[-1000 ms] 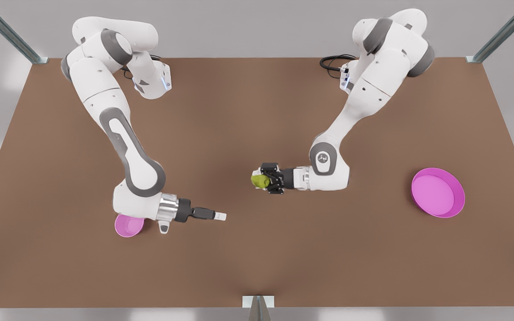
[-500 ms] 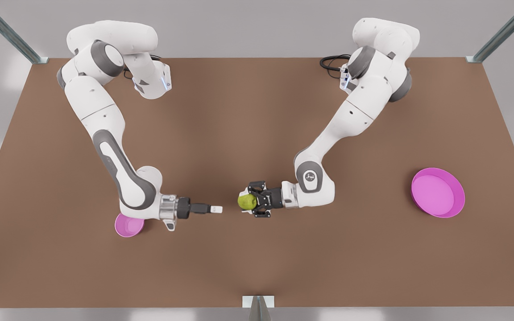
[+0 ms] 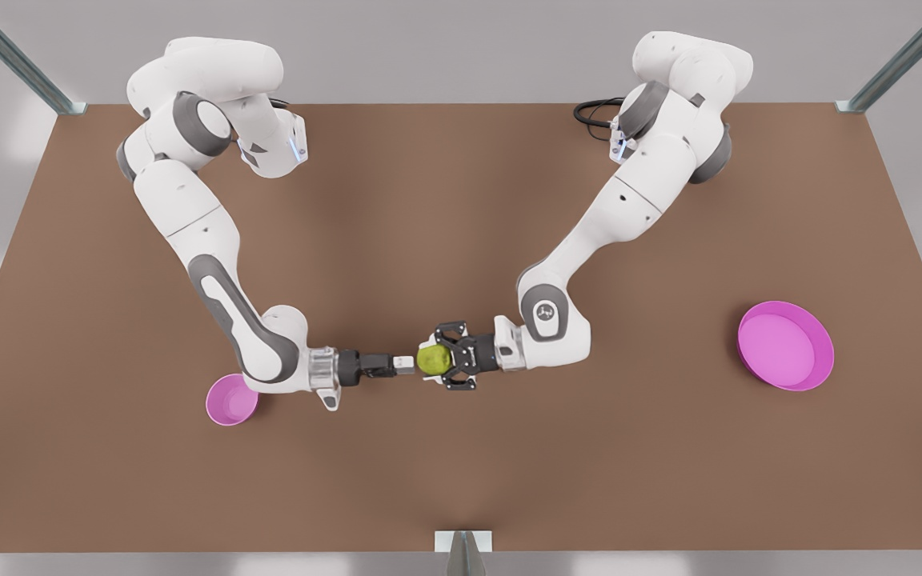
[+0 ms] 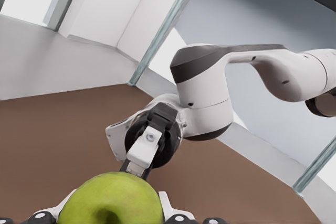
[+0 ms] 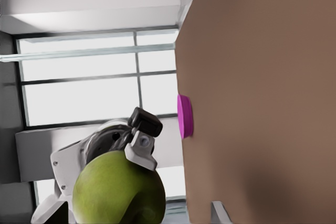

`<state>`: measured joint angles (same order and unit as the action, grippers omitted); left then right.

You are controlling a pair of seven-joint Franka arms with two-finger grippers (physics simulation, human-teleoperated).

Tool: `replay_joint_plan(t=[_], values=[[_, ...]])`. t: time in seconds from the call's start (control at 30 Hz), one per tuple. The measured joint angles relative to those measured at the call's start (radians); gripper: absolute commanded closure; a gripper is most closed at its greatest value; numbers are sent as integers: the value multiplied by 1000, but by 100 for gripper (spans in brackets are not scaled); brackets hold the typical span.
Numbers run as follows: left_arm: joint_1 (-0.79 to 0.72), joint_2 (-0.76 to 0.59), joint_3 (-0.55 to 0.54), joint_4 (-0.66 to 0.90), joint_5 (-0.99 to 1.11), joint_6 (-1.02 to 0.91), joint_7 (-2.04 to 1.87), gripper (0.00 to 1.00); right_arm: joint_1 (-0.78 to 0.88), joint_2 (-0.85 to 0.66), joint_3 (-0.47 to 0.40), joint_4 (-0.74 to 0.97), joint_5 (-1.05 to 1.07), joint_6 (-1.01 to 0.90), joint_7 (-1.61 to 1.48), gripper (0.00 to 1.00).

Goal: Use the left arm to pick up the apple from the plate, transfer it to the gripper of the right arm, and then use the right arm to place it into the bowl

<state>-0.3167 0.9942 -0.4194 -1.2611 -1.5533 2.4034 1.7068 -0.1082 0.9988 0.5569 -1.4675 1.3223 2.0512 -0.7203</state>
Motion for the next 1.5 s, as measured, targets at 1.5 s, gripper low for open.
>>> replay_joint_plan(t=[1.5], values=[[-11,1,-1,1,2,22,108,16,31,-10,58,2,56,120,-166,24]])
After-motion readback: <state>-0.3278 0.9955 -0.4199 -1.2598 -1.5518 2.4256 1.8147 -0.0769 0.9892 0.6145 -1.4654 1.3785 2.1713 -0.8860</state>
